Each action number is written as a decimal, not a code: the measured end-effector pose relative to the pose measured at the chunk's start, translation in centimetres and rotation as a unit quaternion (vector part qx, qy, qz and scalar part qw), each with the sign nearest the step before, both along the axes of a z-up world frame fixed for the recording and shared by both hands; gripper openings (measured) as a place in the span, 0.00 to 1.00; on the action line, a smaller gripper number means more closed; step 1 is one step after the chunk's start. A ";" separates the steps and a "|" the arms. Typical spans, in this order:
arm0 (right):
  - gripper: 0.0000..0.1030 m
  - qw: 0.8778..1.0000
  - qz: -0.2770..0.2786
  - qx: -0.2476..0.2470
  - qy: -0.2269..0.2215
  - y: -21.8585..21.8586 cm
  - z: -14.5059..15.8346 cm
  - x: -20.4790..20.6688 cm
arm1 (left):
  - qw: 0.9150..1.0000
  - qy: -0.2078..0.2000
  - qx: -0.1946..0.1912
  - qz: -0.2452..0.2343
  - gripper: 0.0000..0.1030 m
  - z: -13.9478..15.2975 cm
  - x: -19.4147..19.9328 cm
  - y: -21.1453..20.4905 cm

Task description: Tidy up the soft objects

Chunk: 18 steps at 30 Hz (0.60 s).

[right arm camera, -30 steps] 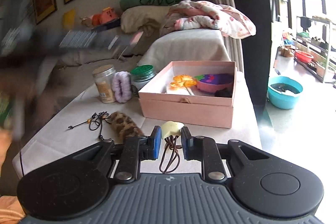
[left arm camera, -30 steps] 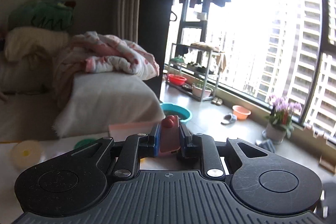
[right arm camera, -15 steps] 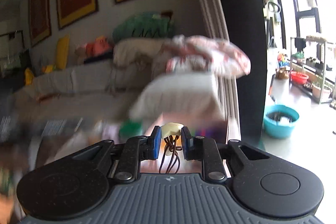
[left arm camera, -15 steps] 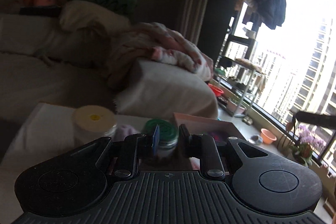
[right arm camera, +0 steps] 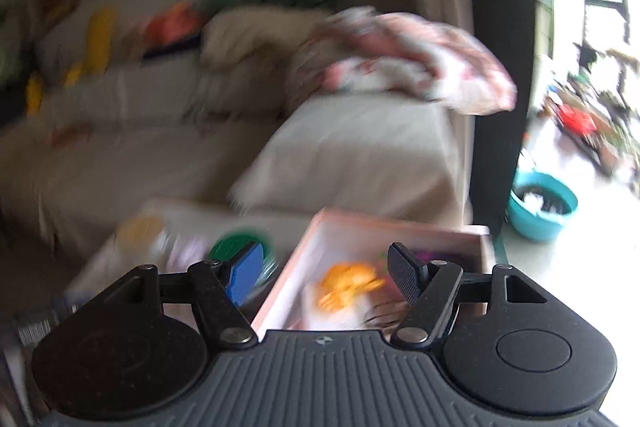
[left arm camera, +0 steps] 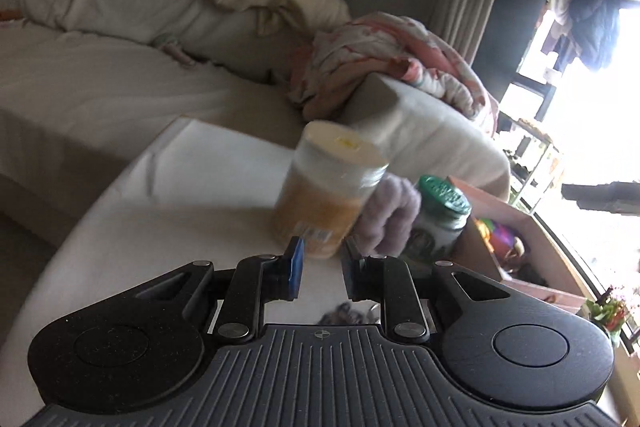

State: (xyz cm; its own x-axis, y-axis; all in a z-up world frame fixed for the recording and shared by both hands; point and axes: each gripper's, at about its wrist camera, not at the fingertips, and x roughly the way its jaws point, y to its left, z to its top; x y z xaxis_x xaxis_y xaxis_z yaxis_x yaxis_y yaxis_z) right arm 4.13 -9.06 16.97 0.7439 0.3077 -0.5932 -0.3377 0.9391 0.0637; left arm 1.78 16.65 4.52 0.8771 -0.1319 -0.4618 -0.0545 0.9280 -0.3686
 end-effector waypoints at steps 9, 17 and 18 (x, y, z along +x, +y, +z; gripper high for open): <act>0.63 0.975 0.090 -0.165 -0.118 14.8 -5.5 -1.2 | 1.000 0.001 0.018 -0.022 0.22 -0.9 -2.6 0.8; 0.41 0.932 0.153 -0.290 -0.153 19.1 -8.9 0.2 | 1.000 -0.002 -0.007 -0.014 0.22 -1.3 -3.2 2.2; 0.34 0.933 0.158 -0.290 -0.142 19.2 -9.1 0.4 | 1.000 -0.003 -0.008 -0.014 0.22 -1.3 -3.2 2.2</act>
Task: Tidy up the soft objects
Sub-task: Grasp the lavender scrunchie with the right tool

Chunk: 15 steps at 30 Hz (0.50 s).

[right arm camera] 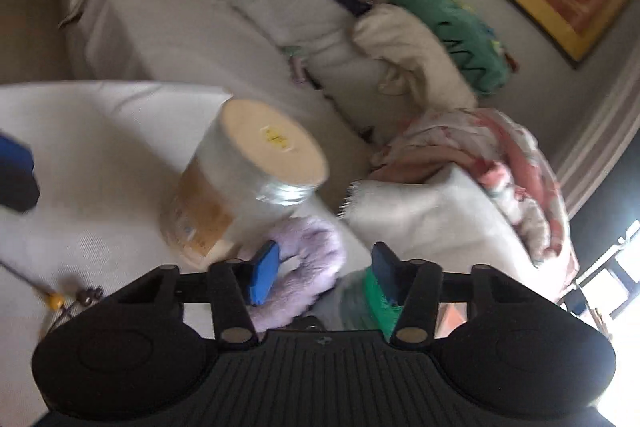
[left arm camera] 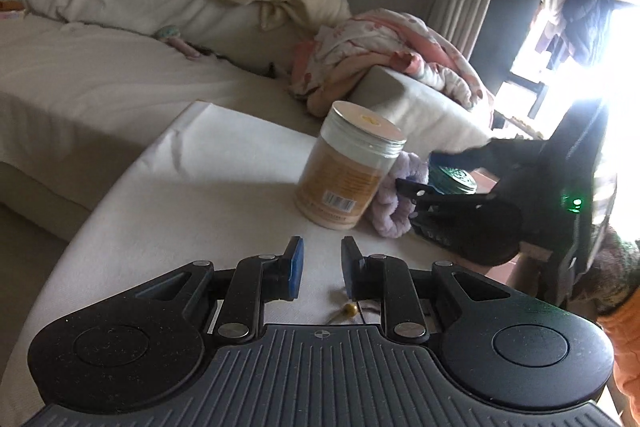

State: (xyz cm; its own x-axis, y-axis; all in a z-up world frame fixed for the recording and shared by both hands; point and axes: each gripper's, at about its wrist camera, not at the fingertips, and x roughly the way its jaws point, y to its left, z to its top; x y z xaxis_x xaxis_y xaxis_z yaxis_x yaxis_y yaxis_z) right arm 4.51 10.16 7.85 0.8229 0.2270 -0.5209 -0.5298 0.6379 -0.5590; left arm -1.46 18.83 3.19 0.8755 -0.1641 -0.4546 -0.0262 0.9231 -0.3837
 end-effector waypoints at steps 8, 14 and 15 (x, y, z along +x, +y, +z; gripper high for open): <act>0.11 0.990 -0.013 0.127 0.057 -4.2 4.4 -2.9 | 1.000 -0.009 -0.004 0.005 0.22 0.5 -0.6 -0.2; 0.11 0.959 -0.014 0.252 0.130 -9.9 7.9 -7.3 | 0.999 -0.027 -0.002 -0.030 0.22 1.6 -1.6 -1.4; 0.11 0.948 -0.010 0.274 0.159 -10.8 7.8 -7.9 | 0.999 -0.033 0.000 -0.039 0.22 1.8 -1.8 -1.7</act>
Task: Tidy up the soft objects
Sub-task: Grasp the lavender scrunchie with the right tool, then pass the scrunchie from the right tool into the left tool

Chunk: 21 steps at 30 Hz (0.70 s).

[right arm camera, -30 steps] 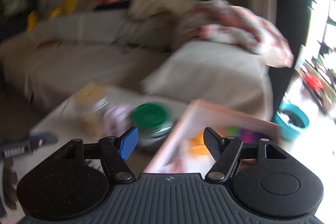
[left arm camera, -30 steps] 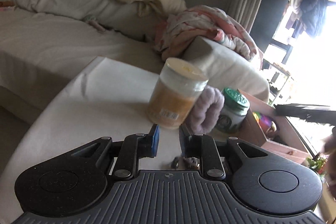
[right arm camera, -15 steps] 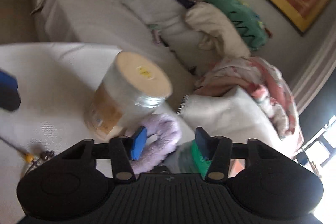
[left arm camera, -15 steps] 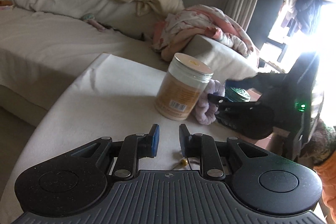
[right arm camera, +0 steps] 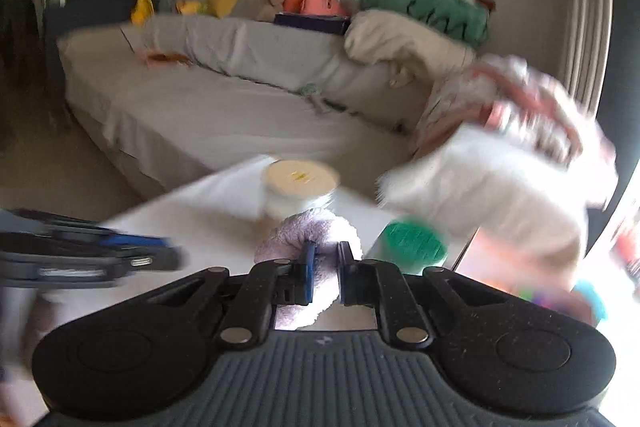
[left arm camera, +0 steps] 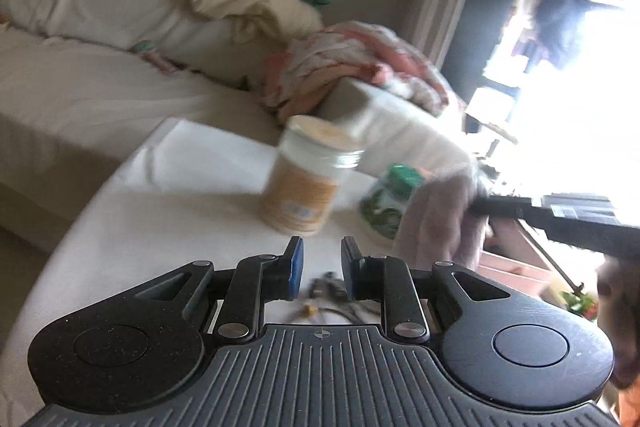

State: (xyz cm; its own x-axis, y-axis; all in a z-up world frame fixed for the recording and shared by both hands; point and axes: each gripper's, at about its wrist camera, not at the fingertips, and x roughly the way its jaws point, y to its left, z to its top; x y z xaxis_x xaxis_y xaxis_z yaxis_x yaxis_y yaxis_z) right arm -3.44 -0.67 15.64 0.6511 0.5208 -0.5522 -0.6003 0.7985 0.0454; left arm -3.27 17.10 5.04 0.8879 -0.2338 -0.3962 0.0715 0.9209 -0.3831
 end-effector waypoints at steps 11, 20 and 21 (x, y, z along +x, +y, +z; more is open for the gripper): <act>0.26 0.994 -0.018 0.026 0.104 -5.7 -6.1 -7.2 | 0.988 0.016 0.084 -0.125 0.22 0.5 -2.5 -6.2; 0.70 0.995 -0.087 0.036 0.042 -9.7 -5.0 -8.0 | 0.996 0.077 0.029 0.031 0.22 -0.6 2.5 -2.6; 0.70 0.994 -0.090 0.039 0.042 -9.7 -4.9 -7.6 | 0.995 0.083 0.020 0.042 0.22 -0.9 3.2 -2.2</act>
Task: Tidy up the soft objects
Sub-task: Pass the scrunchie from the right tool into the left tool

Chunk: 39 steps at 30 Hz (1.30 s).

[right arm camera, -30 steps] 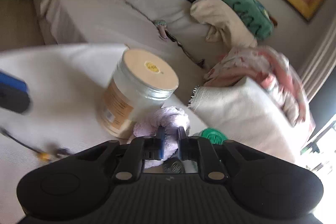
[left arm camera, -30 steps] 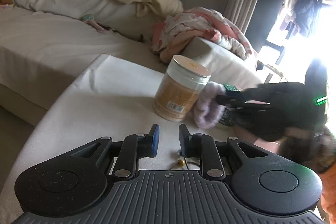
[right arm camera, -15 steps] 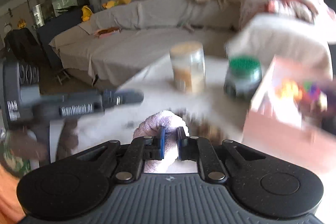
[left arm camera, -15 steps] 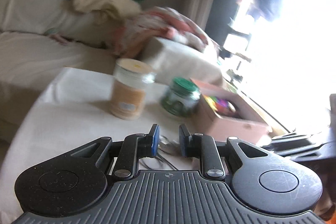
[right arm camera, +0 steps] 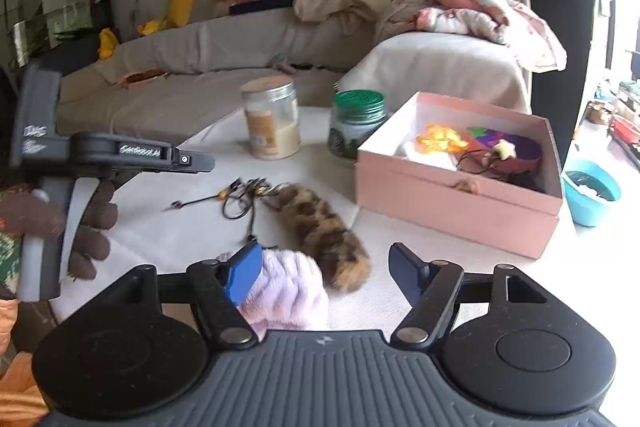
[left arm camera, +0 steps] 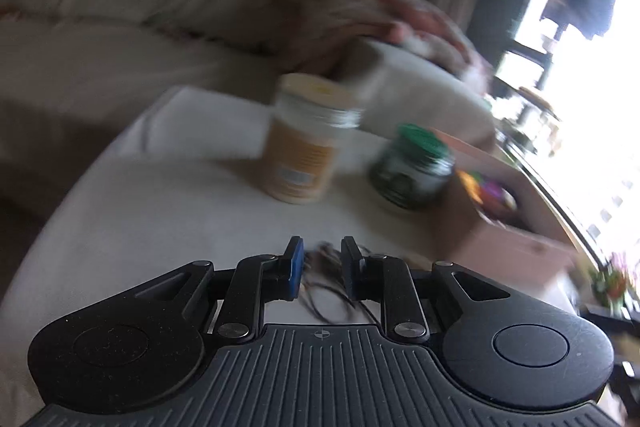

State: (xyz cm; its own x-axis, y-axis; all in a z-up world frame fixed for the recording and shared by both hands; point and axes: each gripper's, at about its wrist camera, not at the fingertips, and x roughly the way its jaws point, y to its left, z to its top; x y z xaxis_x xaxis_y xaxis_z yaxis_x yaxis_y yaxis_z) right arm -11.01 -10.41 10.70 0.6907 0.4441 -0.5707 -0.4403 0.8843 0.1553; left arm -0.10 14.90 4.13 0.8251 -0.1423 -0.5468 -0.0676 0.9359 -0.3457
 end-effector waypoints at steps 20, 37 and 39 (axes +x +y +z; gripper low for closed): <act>0.08 0.983 0.061 -0.024 0.174 4.9 -2.4 12.7 | 1.000 0.013 -0.015 0.001 0.22 -0.7 -1.4 3.0; 0.60 0.986 -0.115 -0.018 0.121 -5.9 -4.8 3.9 | 0.918 -0.061 0.204 -0.336 0.27 2.2 -8.3 -13.6; 0.68 0.988 -0.112 -0.027 0.106 -5.1 -5.3 3.7 | 0.908 -0.052 0.259 -0.324 0.27 1.2 -8.4 -15.0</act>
State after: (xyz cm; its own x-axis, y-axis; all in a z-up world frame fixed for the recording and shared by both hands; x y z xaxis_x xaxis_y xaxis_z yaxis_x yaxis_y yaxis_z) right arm -7.30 -15.49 5.37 0.6310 0.2594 -0.7311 -0.1958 0.9652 0.1735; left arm -8.51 -0.08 5.33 0.7110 -0.3630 -0.6023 0.5642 0.8057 0.1805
